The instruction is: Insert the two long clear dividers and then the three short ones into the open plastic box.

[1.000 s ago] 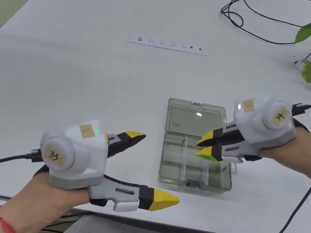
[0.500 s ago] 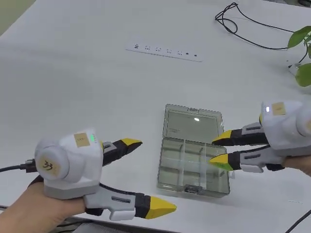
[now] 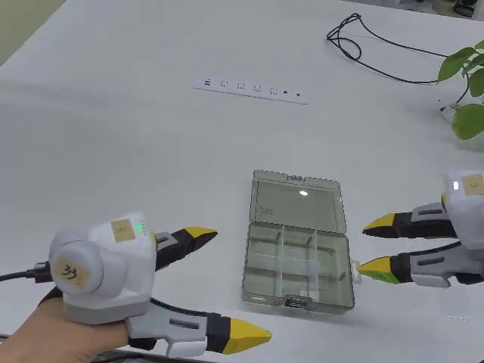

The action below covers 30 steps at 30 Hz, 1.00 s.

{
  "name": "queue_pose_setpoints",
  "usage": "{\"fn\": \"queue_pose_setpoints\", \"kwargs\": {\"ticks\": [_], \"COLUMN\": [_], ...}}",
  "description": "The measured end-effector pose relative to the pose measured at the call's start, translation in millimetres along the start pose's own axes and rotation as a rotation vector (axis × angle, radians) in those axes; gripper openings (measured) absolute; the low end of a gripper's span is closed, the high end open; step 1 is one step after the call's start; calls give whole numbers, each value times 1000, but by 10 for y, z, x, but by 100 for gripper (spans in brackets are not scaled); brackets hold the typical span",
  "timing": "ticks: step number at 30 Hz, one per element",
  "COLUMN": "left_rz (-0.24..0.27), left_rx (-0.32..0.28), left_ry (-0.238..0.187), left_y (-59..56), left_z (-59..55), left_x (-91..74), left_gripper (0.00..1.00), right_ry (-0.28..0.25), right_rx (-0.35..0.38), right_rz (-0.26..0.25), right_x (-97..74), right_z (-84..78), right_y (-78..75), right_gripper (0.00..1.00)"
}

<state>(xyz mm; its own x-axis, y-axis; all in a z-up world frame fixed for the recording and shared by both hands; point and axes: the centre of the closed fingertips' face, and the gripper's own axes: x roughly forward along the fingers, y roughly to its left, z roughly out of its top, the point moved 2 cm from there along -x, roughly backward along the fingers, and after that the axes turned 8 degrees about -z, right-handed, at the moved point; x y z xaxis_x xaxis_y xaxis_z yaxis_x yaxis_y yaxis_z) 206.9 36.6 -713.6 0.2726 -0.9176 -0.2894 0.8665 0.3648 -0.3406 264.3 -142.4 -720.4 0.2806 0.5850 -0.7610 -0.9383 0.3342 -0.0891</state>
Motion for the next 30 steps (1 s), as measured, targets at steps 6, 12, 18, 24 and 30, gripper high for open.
{"fn": "queue_pose_setpoints", "kwargs": {"ticks": [6,12,18,24,30], "left_rz": [-2,-6,-6,-6,-4], "left_rx": [1,-4,-4,-8,-15], "left_ry": [0,4,7,10,11], "left_y": [2,-1,5,12,15], "left_z": [1,-1,6,3,-6], "left_x": [1,2,-1,-2,-1], "left_gripper": [95,95,95,95,95], "right_ry": [68,121,186,287,379], "right_rx": [9,8,-9,-59,-117], "right_rz": [-13,-15,-12,-8,16], "right_x": [-111,-173,-213,-238,-251], "right_z": [-344,-603,-906,-1271,-1567], "right_y": [-79,-113,-178,-262,-286], "right_gripper": [40,44,45,45,46]}}
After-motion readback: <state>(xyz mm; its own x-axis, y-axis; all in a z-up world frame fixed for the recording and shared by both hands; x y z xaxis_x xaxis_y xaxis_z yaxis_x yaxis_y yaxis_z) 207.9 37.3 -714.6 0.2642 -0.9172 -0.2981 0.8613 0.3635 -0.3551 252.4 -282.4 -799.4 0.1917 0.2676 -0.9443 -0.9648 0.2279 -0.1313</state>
